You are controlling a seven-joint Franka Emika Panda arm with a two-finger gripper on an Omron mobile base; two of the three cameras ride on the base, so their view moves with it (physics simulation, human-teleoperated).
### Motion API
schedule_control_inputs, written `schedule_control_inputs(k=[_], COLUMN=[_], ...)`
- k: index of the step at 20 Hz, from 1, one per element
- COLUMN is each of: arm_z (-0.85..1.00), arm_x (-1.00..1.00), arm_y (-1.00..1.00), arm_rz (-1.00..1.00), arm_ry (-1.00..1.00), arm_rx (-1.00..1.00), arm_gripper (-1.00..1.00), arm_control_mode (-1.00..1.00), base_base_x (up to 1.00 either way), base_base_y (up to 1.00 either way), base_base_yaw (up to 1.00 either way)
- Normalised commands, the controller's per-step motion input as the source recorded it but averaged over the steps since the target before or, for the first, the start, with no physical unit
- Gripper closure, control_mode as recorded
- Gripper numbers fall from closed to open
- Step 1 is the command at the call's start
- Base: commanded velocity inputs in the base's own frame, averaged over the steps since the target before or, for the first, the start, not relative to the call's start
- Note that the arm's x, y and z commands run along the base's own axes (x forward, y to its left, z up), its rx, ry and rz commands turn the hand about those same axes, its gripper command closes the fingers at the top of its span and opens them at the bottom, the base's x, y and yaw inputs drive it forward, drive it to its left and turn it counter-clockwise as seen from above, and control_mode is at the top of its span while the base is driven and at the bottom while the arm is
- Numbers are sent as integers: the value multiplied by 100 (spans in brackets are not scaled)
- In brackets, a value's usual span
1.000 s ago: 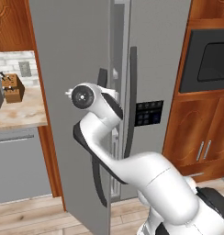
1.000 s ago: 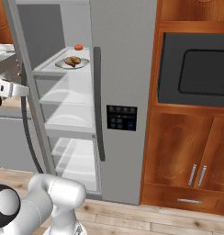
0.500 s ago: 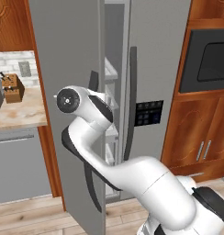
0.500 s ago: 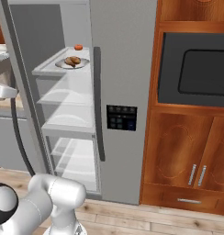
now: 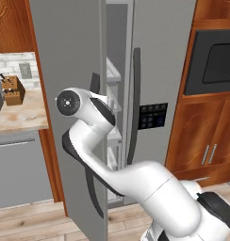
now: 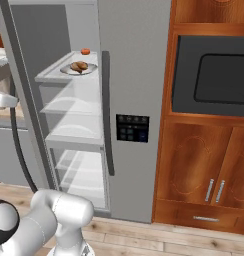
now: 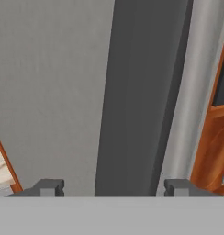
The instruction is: Retrieve the chicken drumstick from the fridge and place it on the saucepan with marinade on the stove.
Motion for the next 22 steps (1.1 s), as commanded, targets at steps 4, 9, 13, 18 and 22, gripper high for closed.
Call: schedule_control_inputs(k=[4, 9, 13, 18, 22], arm_z=[0, 0, 0, 0, 0], arm_x=[-29, -41, -47, -51, -45], arm_y=[0, 0, -31, -55, -56], arm_rz=[0, 0, 1, 22, 33], arm_ry=[0, 0, 0, -1, -5], arm_rx=[0, 0, 0, 0, 0], arm_gripper=[-100, -100, -100, -100, -100], arm_control_mode=[-100, -100, -100, -100, -100], base_base_x=[0, 0, 0, 0, 0], base_base_y=[0, 0, 0, 0, 0], base_base_yaw=[0, 0, 0, 0, 0])
